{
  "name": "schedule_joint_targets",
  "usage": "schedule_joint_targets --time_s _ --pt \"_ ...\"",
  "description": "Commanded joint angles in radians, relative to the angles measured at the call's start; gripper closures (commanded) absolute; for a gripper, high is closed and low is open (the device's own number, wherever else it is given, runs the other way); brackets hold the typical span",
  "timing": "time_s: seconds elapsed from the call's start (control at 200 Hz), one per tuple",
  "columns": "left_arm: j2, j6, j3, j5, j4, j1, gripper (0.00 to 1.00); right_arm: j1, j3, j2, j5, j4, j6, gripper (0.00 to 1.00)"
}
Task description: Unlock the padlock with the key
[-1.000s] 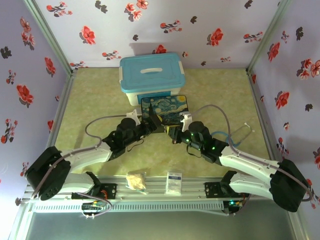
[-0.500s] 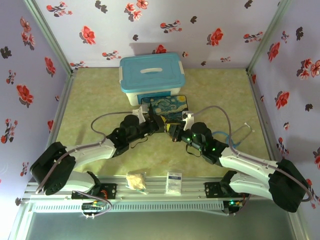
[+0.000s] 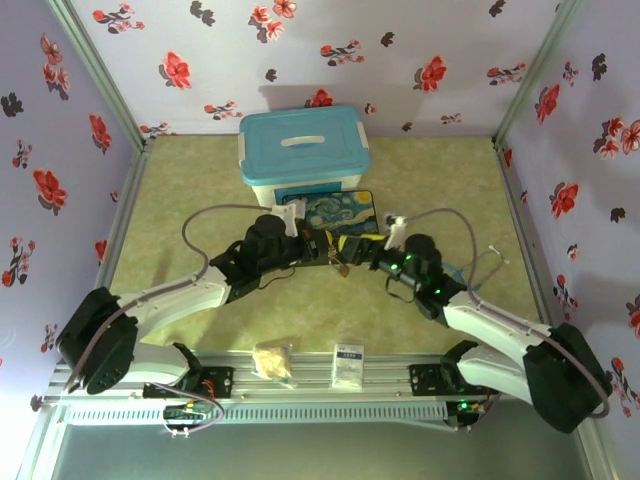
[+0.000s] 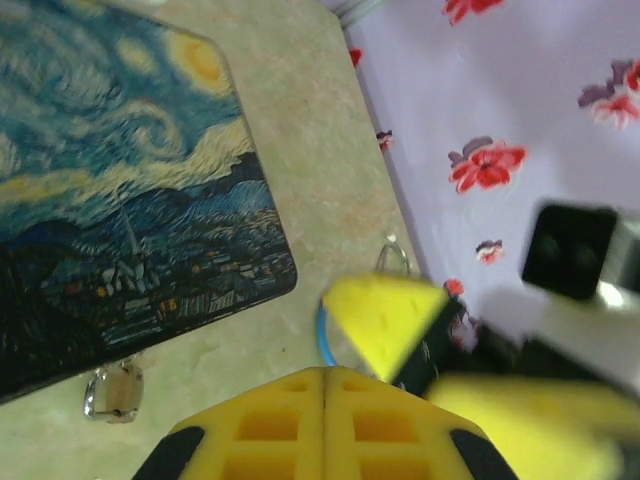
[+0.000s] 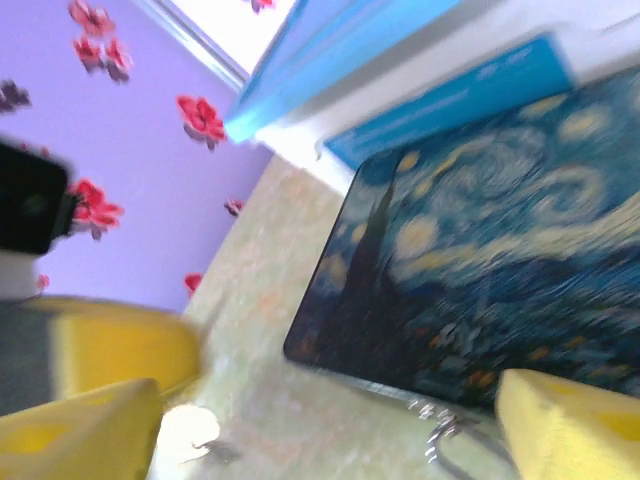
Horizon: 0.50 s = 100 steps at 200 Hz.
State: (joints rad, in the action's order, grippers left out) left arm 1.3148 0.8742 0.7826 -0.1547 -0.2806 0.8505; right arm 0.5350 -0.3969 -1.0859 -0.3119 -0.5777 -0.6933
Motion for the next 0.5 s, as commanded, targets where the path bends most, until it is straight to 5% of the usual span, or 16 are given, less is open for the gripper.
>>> schedule_joint_targets --time_s 0.0,0.115,0.305,0.495 --pt "-0.073 -0.373 0.089 -0.075 0.141 -0.012 1.0 -0.15 -0.02 -0.052 -0.355 -0.275 -0.116 0.08" --pt "-0.107 -0.509 0.108 -0.195 0.149 -0.041 1.0 -0.176 -0.089 -0.143 -0.509 -0.449 -0.208 0.08" --pt "-0.149 -0.522 0.086 -0.294 0.034 -0.083 1.0 -0.171 -0.086 -0.262 -0.541 -0.804 -0.356 0.18" --pt "-0.134 -0.469 0.092 -0.348 -0.04 -0.106 1.0 -0.075 -0.087 -0.282 -0.546 -0.797 -0.295 0.31"
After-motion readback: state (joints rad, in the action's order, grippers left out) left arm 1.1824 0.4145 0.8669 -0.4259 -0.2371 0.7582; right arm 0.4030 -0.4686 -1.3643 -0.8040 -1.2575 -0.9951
